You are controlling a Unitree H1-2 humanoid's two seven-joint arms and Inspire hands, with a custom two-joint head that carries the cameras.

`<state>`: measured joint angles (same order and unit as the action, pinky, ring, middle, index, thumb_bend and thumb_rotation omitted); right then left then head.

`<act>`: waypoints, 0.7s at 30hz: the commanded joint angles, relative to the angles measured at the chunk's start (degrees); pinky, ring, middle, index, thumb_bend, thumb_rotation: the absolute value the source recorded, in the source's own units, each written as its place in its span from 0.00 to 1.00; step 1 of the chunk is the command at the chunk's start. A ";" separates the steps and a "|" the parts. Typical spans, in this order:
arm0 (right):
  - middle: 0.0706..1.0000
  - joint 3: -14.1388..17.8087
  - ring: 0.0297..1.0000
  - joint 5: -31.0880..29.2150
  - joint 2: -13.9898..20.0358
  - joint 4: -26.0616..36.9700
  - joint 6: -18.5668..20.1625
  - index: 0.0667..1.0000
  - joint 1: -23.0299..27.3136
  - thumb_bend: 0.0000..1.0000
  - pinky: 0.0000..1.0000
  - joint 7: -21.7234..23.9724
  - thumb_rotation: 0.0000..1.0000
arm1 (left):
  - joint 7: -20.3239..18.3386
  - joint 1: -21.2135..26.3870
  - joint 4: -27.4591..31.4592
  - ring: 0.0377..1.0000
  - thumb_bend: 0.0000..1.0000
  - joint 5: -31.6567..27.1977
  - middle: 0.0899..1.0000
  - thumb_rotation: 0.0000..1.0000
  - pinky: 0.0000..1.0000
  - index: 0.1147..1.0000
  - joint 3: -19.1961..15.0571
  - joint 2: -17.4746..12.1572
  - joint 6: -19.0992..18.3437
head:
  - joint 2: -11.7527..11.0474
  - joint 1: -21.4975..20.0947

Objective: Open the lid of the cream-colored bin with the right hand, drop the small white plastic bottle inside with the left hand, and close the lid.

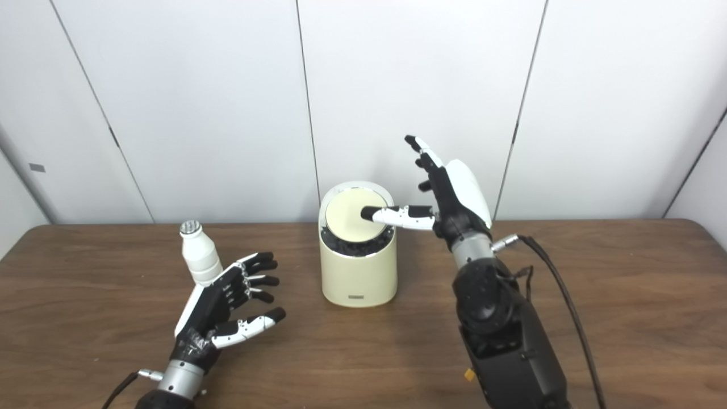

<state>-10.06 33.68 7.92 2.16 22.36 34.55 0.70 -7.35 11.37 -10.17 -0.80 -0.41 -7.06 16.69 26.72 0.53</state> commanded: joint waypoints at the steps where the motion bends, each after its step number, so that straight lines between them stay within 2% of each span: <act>1: 0.91 -0.59 0.87 1.96 0.07 0.02 -0.21 0.92 4.53 0.92 0.73 -0.91 0.44 | 0.11 1.74 0.70 0.70 0.67 -0.10 0.78 0.03 0.60 0.79 0.09 -0.22 1.81 | 0.04 0.08; 3: 0.92 -0.96 0.89 2.48 -0.02 -0.90 0.15 0.92 5.41 0.92 0.77 -0.71 0.45 | 0.01 1.71 0.84 0.70 0.66 -0.21 0.78 0.01 0.60 0.79 0.15 -0.22 1.64 | 0.10 0.15; 6: 0.90 -1.75 0.87 3.18 0.05 -2.20 0.12 0.91 6.37 0.89 0.76 -0.46 0.41 | -0.01 1.80 0.68 0.71 0.66 -0.42 0.78 0.00 0.60 0.79 0.15 -0.12 1.59 | -0.04 0.27; 8: 0.89 -2.36 0.85 3.93 0.18 -2.87 0.88 0.91 6.87 0.86 0.71 0.04 0.39 | -0.01 1.88 0.49 0.71 0.66 -0.49 0.78 0.00 0.59 0.79 0.17 -0.05 1.80 | -0.12 0.39; 15: 0.89 -3.41 0.82 5.14 0.19 -5.30 1.13 0.90 8.01 0.84 0.62 -0.12 0.36 | 0.37 2.01 0.86 0.71 0.67 0.00 0.78 0.02 0.59 0.79 0.31 0.21 1.42 | 0.19 1.08; 21: 0.91 -4.14 0.84 5.14 -0.45 -5.44 1.20 0.90 8.35 0.85 0.64 0.25 0.33 | -0.05 2.08 0.72 0.72 0.66 -0.59 0.78 0.03 0.60 0.80 0.48 0.23 1.69 | 0.37 1.05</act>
<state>-14.16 38.25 7.68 -4.70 24.42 39.32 1.31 -7.37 11.57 -10.22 -0.85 0.02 -6.90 16.71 27.07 1.49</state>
